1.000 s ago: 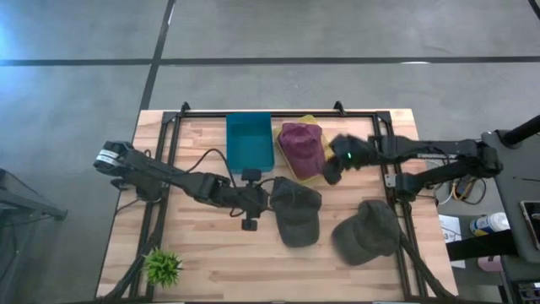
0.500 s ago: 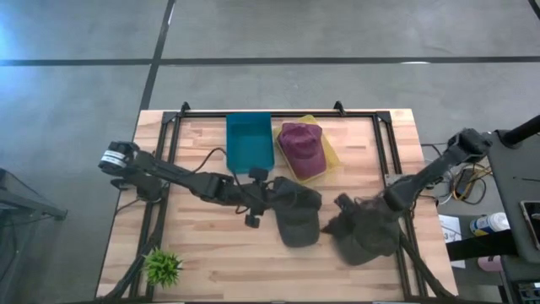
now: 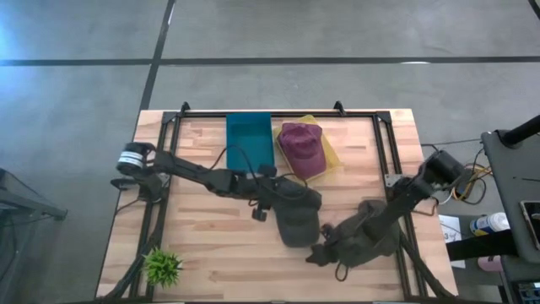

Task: Pick & Place hat
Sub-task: Put the left black cap into the blue bin

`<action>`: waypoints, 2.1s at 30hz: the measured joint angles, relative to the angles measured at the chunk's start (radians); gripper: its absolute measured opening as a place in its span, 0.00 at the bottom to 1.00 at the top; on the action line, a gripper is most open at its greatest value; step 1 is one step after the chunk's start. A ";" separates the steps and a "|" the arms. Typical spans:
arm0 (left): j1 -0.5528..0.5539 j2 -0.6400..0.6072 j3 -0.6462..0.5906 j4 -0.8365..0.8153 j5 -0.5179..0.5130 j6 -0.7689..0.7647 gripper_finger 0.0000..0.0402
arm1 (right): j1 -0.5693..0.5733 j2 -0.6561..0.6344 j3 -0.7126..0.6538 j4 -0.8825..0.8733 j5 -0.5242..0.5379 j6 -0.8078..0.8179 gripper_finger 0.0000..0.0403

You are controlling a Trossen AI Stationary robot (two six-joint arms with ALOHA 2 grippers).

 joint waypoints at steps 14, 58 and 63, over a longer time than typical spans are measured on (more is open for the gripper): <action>-0.066 0.054 0.000 -0.017 0.178 -0.125 0.44 | -0.002 0.069 0.033 -0.104 0.270 0.151 0.39; -0.191 -0.077 0.076 -0.439 -0.088 -0.233 0.44 | -0.205 0.046 0.037 -0.143 0.316 -0.136 0.35; -0.157 -0.069 0.020 -0.470 -0.058 -0.311 0.44 | -0.206 0.069 0.037 -0.122 0.309 -0.121 0.35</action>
